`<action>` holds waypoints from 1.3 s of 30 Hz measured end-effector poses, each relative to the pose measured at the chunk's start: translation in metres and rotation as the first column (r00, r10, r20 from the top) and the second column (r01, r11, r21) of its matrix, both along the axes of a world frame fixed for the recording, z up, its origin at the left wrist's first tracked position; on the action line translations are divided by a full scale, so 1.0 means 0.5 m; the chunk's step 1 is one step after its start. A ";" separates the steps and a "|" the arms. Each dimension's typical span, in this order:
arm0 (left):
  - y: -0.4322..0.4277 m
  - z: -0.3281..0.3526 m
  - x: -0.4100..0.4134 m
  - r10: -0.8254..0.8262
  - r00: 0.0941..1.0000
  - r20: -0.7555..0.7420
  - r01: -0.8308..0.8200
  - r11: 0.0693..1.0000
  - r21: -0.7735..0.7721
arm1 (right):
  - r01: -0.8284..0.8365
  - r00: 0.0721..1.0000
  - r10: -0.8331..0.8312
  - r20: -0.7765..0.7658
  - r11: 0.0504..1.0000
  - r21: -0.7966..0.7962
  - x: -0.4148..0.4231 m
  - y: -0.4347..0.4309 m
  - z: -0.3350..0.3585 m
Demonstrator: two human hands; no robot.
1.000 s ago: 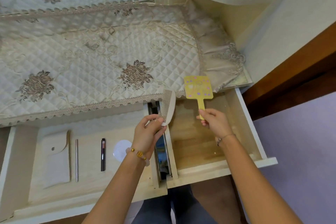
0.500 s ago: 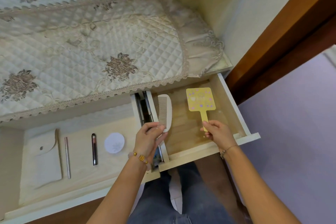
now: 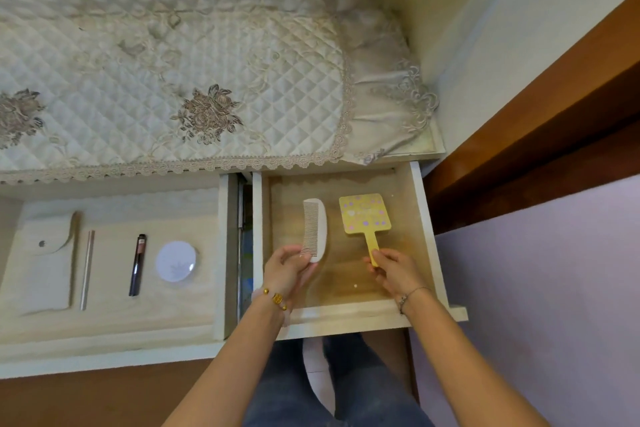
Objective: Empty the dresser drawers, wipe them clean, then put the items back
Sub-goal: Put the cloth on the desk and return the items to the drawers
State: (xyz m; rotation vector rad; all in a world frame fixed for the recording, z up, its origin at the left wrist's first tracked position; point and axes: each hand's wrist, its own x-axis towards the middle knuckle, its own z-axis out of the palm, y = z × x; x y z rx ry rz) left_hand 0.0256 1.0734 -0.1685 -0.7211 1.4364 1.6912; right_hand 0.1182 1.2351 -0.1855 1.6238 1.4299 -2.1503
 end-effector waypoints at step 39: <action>0.008 -0.121 0.022 -0.326 0.943 -0.071 0.267 0.865 -0.424 | -0.305 0.927 0.268 0.264 0.946 0.113 0.020 0.030 -0.099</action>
